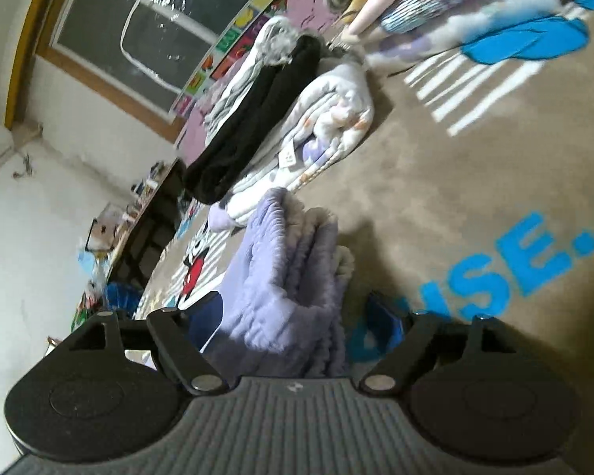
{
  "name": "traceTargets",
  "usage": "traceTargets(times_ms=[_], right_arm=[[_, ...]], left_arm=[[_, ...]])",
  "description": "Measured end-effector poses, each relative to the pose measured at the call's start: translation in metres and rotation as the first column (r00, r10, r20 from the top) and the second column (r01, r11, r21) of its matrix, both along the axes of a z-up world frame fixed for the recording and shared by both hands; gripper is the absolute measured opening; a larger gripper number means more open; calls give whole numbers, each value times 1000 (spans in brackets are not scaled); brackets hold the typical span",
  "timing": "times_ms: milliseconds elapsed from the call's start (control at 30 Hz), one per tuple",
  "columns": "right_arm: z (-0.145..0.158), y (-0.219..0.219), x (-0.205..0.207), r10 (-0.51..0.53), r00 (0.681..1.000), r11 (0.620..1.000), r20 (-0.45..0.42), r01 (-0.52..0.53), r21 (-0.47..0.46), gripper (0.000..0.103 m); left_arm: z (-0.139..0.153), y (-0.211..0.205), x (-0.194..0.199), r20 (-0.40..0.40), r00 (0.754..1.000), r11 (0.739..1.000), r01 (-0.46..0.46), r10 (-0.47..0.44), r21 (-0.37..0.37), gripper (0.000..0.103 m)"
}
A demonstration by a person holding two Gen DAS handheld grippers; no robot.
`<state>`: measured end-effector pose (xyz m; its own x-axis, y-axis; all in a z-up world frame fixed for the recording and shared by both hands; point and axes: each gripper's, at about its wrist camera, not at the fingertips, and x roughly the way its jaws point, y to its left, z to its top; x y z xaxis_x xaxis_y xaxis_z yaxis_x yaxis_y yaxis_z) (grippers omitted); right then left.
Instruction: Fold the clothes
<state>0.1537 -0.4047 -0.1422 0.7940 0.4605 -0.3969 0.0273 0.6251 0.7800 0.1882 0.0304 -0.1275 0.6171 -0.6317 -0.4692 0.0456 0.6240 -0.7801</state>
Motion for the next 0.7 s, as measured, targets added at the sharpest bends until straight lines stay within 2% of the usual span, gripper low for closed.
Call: traceTargets(times_ms=[33, 67, 100, 133, 167, 233, 267, 300, 367, 400, 433, 467, 500, 533, 600, 667, 700], right_arm=[[1, 2, 2, 11, 1000, 1000, -3, -11, -11, 80], [2, 6, 3, 22, 1000, 999, 0, -22, -32, 80], [3, 9, 5, 33, 999, 998, 2, -32, -52, 74], [2, 12, 5, 46, 999, 997, -2, -46, -55, 55], [2, 14, 5, 58, 998, 997, -5, -58, -57, 49], [6, 18, -1, 61, 998, 998, 19, -60, -27, 47], [9, 23, -1, 79, 997, 997, 24, -78, -24, 47], [9, 29, -1, 96, 995, 994, 11, -95, -46, 47], [5, 38, -2, 115, 993, 990, -15, -116, -85, 49], [7, 38, -5, 107, 994, 990, 1, -107, -94, 50], [10, 38, -11, 91, 996, 991, 12, -89, -97, 61], [15, 34, -19, 62, 997, 995, 34, -59, -82, 69], [20, 30, -27, 34, 998, 997, 55, -30, -65, 81], [21, 25, -33, 11, 998, 999, 69, -9, -32, 83], [16, 15, -36, -9, 998, 999, 56, 7, 32, 83], [4, 9, -27, 8, 1000, 997, 1, -8, 83, 83], [5, 11, -22, 31, 1000, 998, -6, -30, 58, 83]], left_arm=[[-2, -3, 3, 0, 1000, 1000, 6, -6, 4, 12], [-2, -4, 5, -9, 1000, 1000, 5, -5, 9, 8], [0, -2, 3, -5, 1000, 1000, -6, 6, 6, 8], [7, 5, -1, 12, 1000, 1000, -28, 28, -4, 7], [14, 12, -5, 31, 998, 999, -50, 50, -16, 7], [7, 23, -2, -15, 998, 998, -54, 55, 22, 8], [3, 28, -1, -39, 998, 998, -55, 57, 42, 18], [-1, 33, 1, -63, 996, 997, -56, 60, 61, 18], [9, 38, -5, -28, 997, 993, -65, 68, 94, 21], [14, 40, -8, -9, 997, 992, -70, 71, 109, 28], [20, 42, -11, 21, 997, 988, -81, 79, 132, 45], [21, 45, -12, 33, 996, 990, -88, 85, 107, 52], [19, 49, -11, 27, 995, 993, -95, 93, 64, 52], [16, 52, -10, 19, 995, 995, -102, 101, 20, 52], [13, 49, -8, 3, 996, 996, -88, 87, 13, 52], [10, 46, -5, -12, 997, 997, -72, 73, 9, 49], [9, 44, -4, -20, 998, 998, -65, 65, 6, 49]])
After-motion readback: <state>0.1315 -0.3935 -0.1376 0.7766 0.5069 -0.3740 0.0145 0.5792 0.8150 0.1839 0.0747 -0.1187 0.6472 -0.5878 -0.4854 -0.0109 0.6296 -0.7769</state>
